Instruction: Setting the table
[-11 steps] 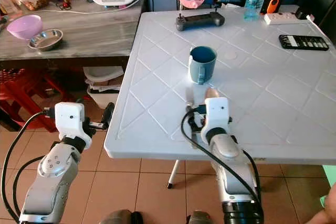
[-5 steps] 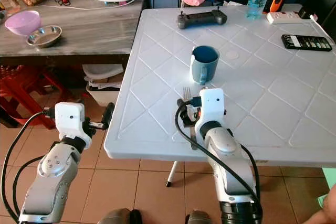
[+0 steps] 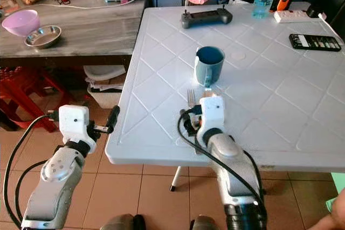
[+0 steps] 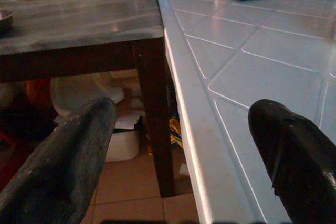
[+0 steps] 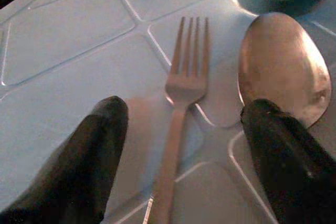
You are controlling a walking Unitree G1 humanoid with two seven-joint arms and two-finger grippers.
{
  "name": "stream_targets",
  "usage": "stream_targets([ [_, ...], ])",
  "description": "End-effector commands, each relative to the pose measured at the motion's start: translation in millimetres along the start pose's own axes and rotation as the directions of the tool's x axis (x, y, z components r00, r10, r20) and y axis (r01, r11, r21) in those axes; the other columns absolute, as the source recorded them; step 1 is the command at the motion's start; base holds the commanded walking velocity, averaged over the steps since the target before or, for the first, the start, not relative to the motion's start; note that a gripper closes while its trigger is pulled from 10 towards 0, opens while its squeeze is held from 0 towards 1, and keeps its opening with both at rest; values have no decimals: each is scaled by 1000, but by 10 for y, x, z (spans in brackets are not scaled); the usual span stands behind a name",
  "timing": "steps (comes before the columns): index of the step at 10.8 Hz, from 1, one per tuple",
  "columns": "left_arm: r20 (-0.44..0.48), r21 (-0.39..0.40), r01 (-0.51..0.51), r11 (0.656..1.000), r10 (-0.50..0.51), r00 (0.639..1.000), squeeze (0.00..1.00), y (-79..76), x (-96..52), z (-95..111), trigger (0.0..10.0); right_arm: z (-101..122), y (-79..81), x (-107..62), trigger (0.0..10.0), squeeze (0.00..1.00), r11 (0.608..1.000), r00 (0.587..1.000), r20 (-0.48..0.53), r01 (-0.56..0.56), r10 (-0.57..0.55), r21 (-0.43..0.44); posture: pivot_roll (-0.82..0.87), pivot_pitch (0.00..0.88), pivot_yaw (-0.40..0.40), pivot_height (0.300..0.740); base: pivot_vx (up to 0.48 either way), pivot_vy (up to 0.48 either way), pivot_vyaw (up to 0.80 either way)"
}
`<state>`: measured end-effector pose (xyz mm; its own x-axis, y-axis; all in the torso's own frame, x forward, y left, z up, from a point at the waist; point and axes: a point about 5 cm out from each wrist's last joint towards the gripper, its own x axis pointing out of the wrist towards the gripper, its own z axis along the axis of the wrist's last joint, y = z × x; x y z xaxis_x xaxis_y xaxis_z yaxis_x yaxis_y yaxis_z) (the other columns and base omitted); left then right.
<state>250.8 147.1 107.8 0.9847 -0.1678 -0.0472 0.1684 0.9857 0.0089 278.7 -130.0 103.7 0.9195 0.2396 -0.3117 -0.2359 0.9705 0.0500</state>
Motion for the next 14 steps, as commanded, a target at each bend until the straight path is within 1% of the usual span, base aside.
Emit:
stream_targets([
  [1,-13,5,-6,1000,6,1000,0,27,-22,-18,10000,-7,49,18,0,0,1000,1000,-5,-28,28,-1,-23,83,89,740,0,0,0],
  [2,-16,8,-8,1000,8,1000,0,29,-33,-24,10000,-44,91,43,0,0,998,998,-27,-57,57,-6,-18,86,87,740,0,0,0],
  [4,-21,9,-6,1000,7,1000,0,33,-49,-33,10000,-252,126,0,0,0,996,988,-129,-89,87,-10,-16,92,91,740,0,0,0],
  [5,-24,10,-5,1000,5,1000,0,33,-53,-37,10000,-341,98,-26,0,0,997,982,-174,-76,72,-19,-18,94,92,740,0,0,0],
  [7,-33,8,4,1000,-3,999,0,23,-59,-52,10000,-567,-52,-133,0,0,999,957,-289,-28,16,-36,-20,101,94,740,0,0,0],
  [8,-39,5,12,1000,-12,999,0,4,-63,-64,10000,-666,-88,-186,0,0,1000,941,-337,-24,25,8,-24,105,93,740,0,0,0],
  [10,-44,3,19,1000,-19,999,0,-9,-56,-72,10000,-704,-77,-185,0,0,999,933,-358,-32,39,26,-23,104,92,740,0,0,0],
  [11,-45,3,19,1000,-19,999,0,-9,-55,-73,10000,-727,-85,-177,0,0,999,930,-365,-33,38,20,-22,103,91,740,0,0,0],
  [13,-48,2,13,1000,-13,999,0,-11,-71,-86,10000,-753,-187,-174,0,0,1000,929,-370,1,-12,-30,-21,106,85,740,0,0,0],
  [14,-51,0,14,1000,-14,999,0,-19,-77,-95,10000,-751,-209,-181,0,0,1000,929,-369,15,-24,-27,-23,106,84,740,0,0,0],
])
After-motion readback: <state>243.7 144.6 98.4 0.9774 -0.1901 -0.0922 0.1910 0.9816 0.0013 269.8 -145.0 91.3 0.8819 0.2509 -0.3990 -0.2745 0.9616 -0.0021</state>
